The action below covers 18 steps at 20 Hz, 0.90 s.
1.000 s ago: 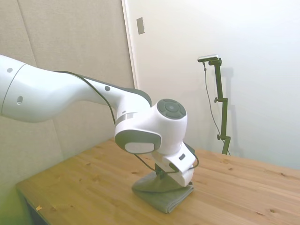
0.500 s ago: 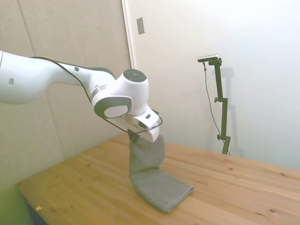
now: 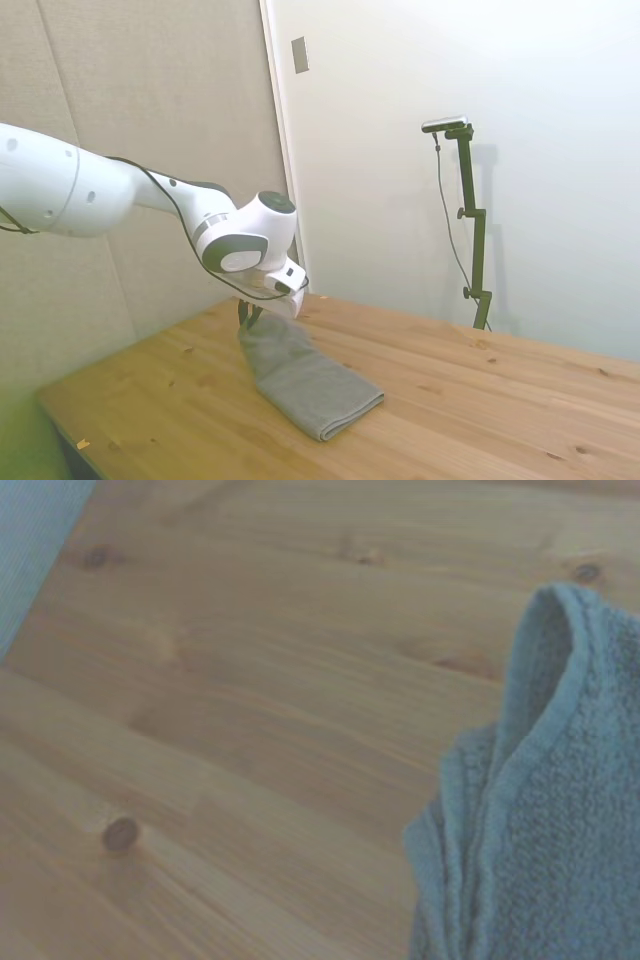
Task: Unfold the towel
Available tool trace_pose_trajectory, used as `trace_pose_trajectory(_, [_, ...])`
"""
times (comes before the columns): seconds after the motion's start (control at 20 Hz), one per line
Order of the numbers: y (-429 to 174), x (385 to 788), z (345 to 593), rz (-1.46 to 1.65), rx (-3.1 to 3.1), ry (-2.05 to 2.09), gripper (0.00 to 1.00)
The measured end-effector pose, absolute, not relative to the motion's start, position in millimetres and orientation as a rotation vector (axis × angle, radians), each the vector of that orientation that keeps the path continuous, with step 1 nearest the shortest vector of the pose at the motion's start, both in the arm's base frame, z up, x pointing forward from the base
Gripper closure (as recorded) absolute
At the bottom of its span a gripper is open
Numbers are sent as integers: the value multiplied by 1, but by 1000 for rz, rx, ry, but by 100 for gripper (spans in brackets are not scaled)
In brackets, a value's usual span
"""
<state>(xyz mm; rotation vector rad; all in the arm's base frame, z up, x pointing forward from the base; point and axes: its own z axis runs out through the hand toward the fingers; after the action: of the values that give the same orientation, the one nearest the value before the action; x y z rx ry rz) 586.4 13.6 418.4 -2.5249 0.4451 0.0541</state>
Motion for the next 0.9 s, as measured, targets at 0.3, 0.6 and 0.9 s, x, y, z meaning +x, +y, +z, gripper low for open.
trace_pose_trajectory(0.3, [17,588,431,50,-2518,355,0])
trace_pose_trajectory(0.6, [20,585,448,12,-2559,443,0])
trace_pose_trajectory(0.9, [54,543,449,-105,-2663,769,0])
